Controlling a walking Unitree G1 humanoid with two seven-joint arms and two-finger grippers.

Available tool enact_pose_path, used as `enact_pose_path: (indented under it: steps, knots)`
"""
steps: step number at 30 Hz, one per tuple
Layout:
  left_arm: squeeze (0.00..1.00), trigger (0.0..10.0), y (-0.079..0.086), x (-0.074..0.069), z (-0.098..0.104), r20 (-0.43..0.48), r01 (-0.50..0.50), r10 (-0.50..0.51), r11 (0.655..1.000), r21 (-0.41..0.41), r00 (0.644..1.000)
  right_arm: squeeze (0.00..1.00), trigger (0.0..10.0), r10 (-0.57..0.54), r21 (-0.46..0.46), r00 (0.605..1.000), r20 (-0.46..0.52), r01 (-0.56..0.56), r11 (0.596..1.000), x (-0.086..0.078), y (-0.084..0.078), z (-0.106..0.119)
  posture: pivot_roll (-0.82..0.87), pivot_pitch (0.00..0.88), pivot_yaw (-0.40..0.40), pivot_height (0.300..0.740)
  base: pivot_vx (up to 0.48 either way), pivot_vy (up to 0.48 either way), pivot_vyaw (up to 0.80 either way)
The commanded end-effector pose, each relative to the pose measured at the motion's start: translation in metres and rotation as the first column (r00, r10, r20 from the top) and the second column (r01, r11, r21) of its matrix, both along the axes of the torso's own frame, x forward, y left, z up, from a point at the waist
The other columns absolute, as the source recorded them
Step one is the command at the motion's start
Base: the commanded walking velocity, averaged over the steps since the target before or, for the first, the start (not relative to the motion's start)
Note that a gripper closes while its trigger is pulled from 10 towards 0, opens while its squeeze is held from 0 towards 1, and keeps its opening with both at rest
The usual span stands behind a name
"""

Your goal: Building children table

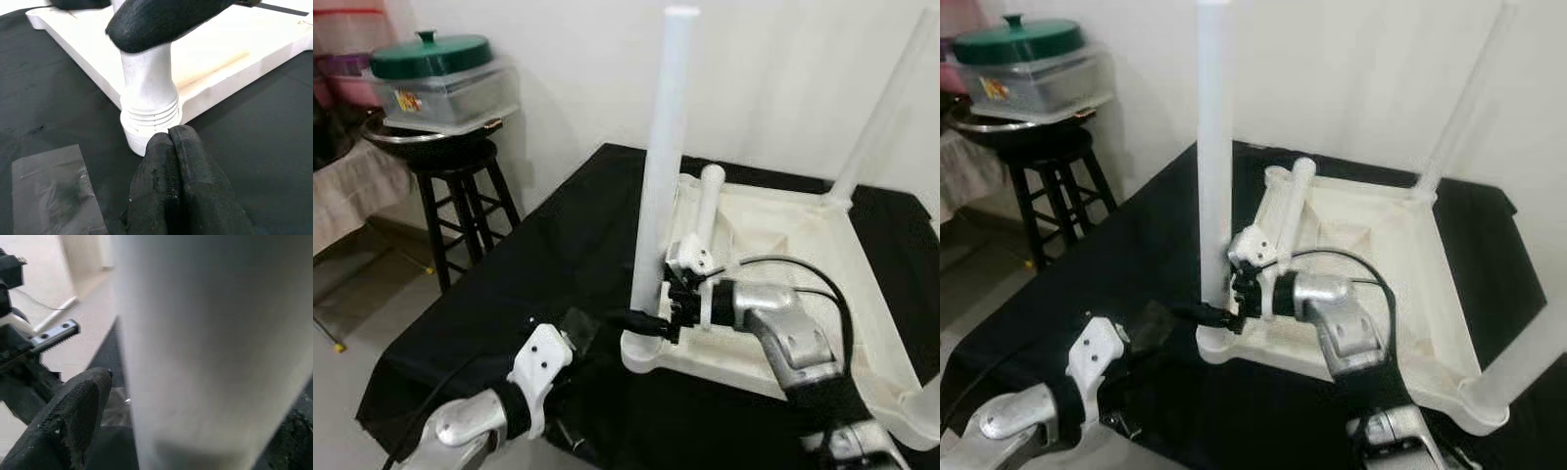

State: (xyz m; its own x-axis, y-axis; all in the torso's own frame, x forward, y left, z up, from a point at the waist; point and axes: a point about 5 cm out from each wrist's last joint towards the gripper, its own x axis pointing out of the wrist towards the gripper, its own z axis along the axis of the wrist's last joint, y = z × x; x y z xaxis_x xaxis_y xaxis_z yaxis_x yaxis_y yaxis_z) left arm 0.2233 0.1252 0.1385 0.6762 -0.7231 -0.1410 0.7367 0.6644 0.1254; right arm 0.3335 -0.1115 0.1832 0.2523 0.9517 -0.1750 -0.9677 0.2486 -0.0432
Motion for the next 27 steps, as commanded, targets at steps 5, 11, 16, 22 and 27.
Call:
enact_pose_path:
  steps: [5,11,16,22,27]
  knots:
    - [0.0,10.0,-0.001,0.002,-0.004,-0.003,-0.013,0.013,1.0,0.005,1.0,0.0,0.0,0.035,0.015,0.999,-0.038,-0.034,0.999,0.012,-0.007,0.006,0.12,0.0,-0.062,0.74,0.0,0.0,0.0]
    - [0.0,10.0,-0.001,0.004,-0.004,0.0,-0.016,0.016,1.0,-0.001,1.0,0.0,0.0,0.062,0.01,0.997,-0.039,-0.062,0.998,0.017,-0.015,0.006,0.12,0.0,-0.058,0.74,0.0,0.0,0.0]
    - [0.0,10.0,-0.001,0.004,-0.003,0.001,-0.015,0.015,1.0,-0.001,1.0,0.0,0.0,0.044,-0.018,0.999,-0.015,-0.045,0.999,0.018,-0.021,0.003,0.13,0.0,-0.052,0.74,0.0,0.0,0.0]
    - [0.0,10.0,-0.001,0.002,-0.002,0.002,-0.012,0.012,1.0,-0.003,1.0,0.0,0.0,-0.093,-0.084,0.994,0.052,0.097,0.992,0.018,-0.034,-0.001,0.12,0.0,-0.053,0.74,0.0,0.0,0.0]
    - [0.0,10.0,0.0,0.0,-0.001,0.002,-0.01,0.01,1.0,-0.006,1.0,0.0,0.0,-0.365,-0.087,0.929,0.054,0.369,0.925,0.01,-0.022,-0.023,0.1,0.0,-0.053,0.74,0.0,0.0,0.0]
